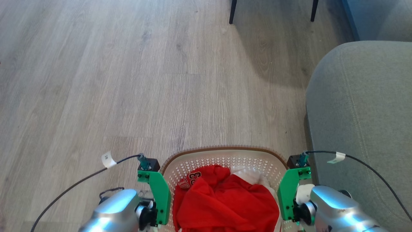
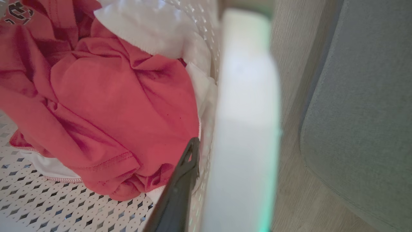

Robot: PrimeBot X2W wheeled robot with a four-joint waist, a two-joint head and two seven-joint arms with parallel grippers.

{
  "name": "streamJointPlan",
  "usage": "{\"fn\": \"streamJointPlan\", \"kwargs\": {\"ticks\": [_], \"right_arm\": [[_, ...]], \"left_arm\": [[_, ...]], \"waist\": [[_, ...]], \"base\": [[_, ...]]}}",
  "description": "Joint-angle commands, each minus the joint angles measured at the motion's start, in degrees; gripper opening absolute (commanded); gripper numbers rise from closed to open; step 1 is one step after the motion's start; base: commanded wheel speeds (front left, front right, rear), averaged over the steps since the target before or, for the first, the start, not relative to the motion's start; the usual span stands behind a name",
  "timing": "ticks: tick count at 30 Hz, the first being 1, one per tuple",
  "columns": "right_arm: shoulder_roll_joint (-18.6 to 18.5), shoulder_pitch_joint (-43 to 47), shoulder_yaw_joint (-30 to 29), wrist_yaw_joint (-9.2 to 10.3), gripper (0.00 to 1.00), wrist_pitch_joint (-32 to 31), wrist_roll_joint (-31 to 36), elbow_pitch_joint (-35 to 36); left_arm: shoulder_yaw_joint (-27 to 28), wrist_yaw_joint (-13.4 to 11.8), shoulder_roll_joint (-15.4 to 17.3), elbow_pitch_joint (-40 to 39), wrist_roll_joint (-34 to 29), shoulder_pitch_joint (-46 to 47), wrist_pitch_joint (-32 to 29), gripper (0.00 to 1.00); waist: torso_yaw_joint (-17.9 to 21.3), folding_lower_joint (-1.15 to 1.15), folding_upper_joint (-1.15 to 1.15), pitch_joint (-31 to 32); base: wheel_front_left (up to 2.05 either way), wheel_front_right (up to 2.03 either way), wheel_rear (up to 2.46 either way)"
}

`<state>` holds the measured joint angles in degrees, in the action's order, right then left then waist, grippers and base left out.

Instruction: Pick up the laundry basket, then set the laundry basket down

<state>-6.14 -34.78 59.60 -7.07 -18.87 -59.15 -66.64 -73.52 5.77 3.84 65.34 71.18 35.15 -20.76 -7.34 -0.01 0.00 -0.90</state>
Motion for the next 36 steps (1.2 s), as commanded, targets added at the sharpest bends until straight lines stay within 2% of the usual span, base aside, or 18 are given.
{"fn": "streamJointPlan", "kwargs": {"ticks": [1,36], "right_arm": [[2.3,-0.6,1.1,-0.42,0.0,1.2,0.0,1.9],[2.8,-1.4,6.2,-0.42,0.0,1.9,-4.8,0.8]], "left_arm": [[0.7,1.7,-1.0,-2.3,-0.3,2.9,0.3,0.0],[0.3,1.7,-1.0,-2.5,-0.4,2.4,-0.5,0.0]], "waist": [[0.0,0.01,0.0,0.1],[0.4,0.01,0.0,1.1]], "base": [[0.0,0.0,0.0],[0.0,0.0,0.0]]}}
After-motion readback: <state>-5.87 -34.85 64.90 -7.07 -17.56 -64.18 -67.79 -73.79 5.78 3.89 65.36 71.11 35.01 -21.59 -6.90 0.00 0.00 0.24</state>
